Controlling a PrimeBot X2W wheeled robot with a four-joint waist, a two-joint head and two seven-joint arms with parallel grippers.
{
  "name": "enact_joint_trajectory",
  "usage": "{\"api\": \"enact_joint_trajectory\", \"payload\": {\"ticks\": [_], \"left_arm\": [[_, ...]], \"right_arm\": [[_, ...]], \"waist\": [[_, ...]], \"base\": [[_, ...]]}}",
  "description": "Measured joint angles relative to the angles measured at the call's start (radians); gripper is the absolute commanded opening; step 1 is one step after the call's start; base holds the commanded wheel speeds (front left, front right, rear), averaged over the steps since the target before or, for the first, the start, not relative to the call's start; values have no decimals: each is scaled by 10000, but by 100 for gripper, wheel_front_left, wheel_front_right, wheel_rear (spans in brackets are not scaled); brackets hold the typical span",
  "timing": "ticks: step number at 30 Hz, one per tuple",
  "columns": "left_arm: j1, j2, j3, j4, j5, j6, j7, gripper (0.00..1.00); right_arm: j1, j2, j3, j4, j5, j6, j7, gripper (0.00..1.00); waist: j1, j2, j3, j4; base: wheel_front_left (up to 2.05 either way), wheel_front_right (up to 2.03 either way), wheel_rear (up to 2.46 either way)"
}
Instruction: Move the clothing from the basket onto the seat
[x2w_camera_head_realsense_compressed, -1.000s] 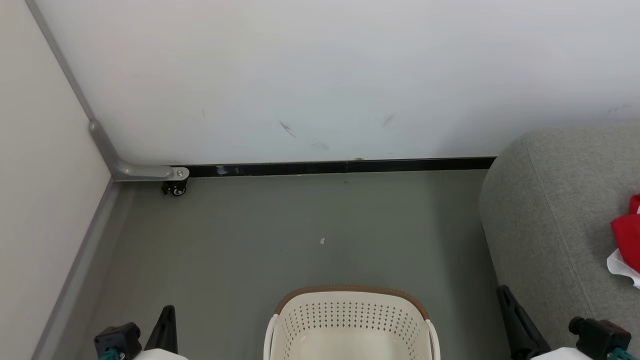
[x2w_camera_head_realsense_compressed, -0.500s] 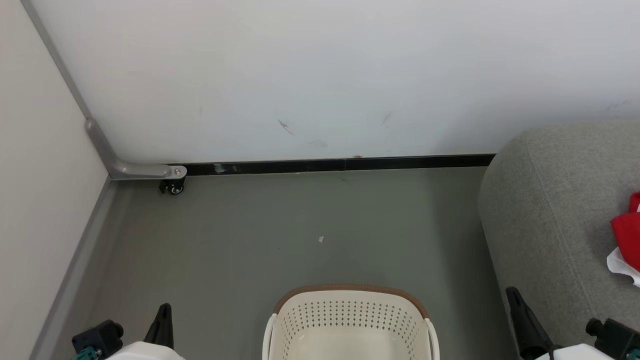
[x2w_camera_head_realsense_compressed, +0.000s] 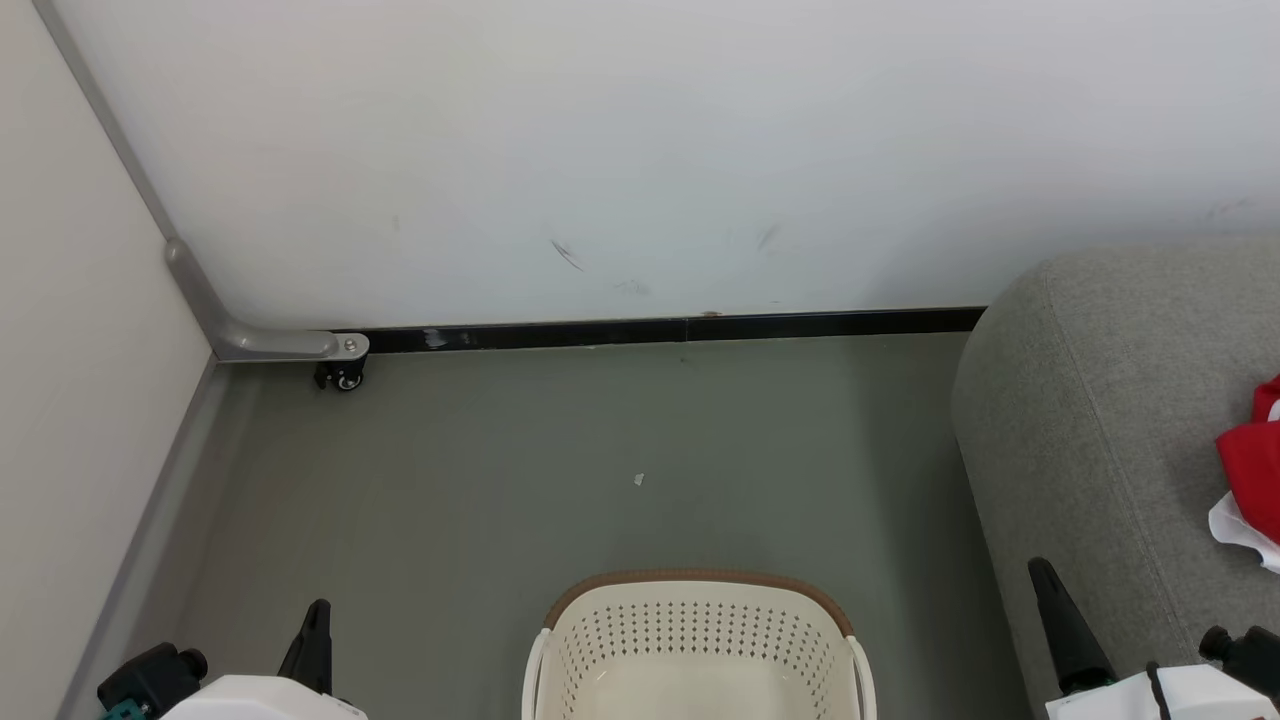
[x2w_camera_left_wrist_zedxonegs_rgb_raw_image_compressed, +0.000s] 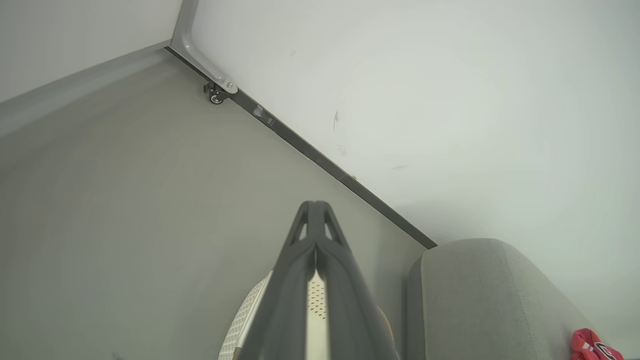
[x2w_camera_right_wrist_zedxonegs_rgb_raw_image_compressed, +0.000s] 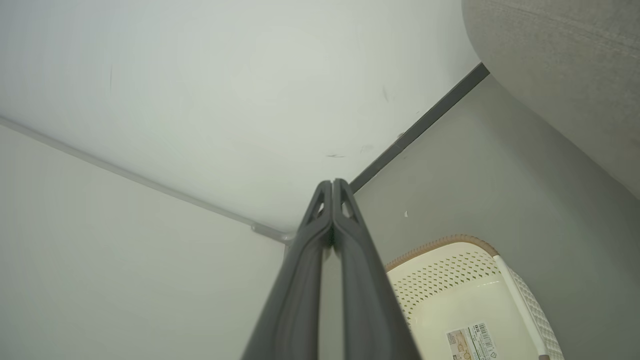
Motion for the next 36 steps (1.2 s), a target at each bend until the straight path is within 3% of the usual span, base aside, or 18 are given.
{"api": "enact_joint_trajectory", "payload": {"ticks": [11, 17, 36], "left_arm": [[-6, -165, 456, -65, -1394, -451, 391, 0], [-15, -207, 669, -92, -2036, -652, 523, 0], [-64, -420, 1513, -226, -4583, -1409, 1233, 0]], "right_arm": [[-363, -105, -13, 286, 1766, 0, 295, 0], [-386, -155, -23, 412, 2550, 0, 462, 0], [-1073, -360, -69, 819, 5705, -2, 1034, 0]], "waist": [[-95, 0, 120, -41], [-120, 0, 177, -61], [-137, 0, 305, -138]], "base": [[0, 0, 0], [0, 0, 0], [0, 0, 0]]}}
